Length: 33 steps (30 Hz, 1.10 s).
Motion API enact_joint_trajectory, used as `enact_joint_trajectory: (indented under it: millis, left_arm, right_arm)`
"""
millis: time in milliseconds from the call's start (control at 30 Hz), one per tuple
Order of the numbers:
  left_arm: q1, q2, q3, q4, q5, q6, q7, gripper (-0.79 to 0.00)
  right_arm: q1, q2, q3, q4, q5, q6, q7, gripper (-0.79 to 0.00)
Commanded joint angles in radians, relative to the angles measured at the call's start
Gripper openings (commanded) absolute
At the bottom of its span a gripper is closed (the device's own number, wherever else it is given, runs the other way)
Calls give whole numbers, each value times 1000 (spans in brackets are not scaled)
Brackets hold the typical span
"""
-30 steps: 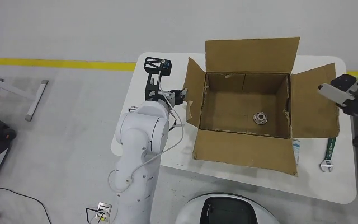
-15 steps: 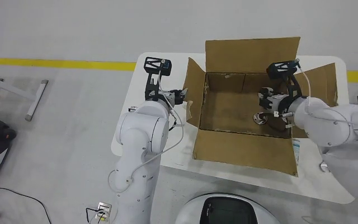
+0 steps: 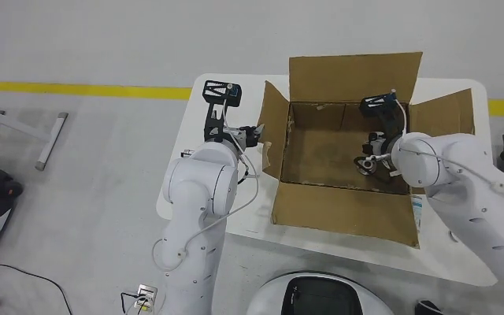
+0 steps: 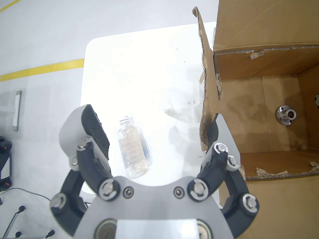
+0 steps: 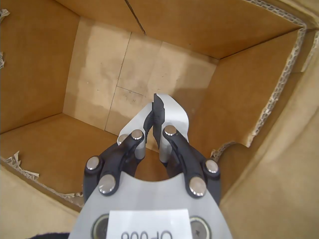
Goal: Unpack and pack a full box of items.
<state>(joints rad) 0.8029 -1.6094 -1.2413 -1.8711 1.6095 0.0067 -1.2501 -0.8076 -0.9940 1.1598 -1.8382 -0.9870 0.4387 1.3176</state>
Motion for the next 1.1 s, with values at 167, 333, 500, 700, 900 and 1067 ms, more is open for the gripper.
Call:
enact_joint_trajectory:
  millis: [167, 333, 500, 700, 900, 1067]
  left_arm:
    - [0, 0, 0, 0, 0, 0, 0, 0]
    - [0, 0, 0, 0, 0, 0, 0, 0]
    - [0, 0, 0, 0, 0, 0, 0, 0]
    - [0, 0, 0, 0, 0, 0, 0, 0]
    - [0, 0, 0, 0, 0, 0, 0, 0]
    - [0, 0, 0, 0, 0, 0, 0, 0]
  right_arm:
    - [0, 0, 0, 0, 0, 0, 0, -785]
    - [-9, -4, -70, -31, -115, -37, 13, -785]
    - [31, -26, -169, -16, -307, -19, 83, -785]
    - [53, -68, -182, 40, -391, -99, 163, -785]
    - [79, -108, -157, 132, -389, -155, 218, -600]
    - [117, -125, -179, 216, -335, -160, 218, -499]
